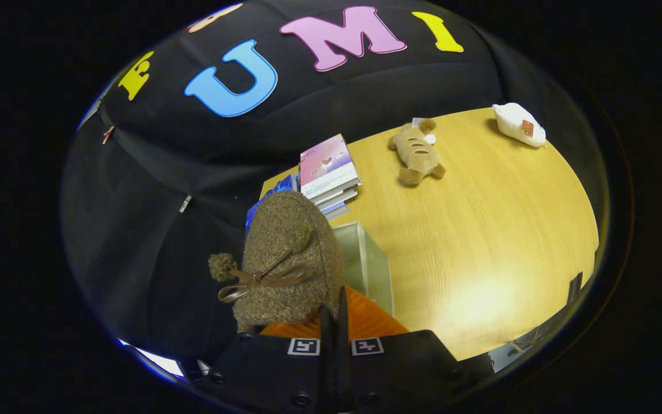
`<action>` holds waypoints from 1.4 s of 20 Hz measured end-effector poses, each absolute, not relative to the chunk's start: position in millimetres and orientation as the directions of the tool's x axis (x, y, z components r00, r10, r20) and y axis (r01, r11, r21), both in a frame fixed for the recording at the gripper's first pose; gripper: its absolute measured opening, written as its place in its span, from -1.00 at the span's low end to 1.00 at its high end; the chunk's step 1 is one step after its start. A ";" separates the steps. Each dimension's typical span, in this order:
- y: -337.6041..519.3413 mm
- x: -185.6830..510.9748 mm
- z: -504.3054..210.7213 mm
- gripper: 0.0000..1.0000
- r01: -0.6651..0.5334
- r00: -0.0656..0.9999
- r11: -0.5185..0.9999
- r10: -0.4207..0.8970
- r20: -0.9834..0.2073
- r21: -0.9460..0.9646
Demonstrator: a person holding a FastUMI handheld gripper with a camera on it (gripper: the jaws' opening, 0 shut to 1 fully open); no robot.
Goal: Open the storage box then place both shoes into the box .Put the left shoe in first, then the right shoe, with the right side of both shoes facing outward in a uniform manner.
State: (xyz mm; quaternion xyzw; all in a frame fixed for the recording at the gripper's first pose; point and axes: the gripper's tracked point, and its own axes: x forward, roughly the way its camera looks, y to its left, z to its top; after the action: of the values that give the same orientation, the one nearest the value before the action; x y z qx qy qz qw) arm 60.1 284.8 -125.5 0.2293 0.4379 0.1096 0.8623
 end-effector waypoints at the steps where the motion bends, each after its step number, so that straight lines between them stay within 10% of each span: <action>1: 290.6 60.8 -133.2 -0.89 0.020 0.582 0.875 0.383 -0.717 0.484; 12: 314.2 50.9 -187.4 -0.67 0.029 0.514 0.917 0.328 -0.793 0.398; 19: 305.1 27.8 -152.1 0.99 -0.093 0.567 0.919 0.365 -0.739 0.382; 28: 198.6 25.3 -84.7 0.98 -0.153 0.760 0.952 0.286 -0.584 0.267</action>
State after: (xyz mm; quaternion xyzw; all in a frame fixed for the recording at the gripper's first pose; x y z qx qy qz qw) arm 25.3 198.6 -84.7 0.1020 0.3260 0.1175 0.9325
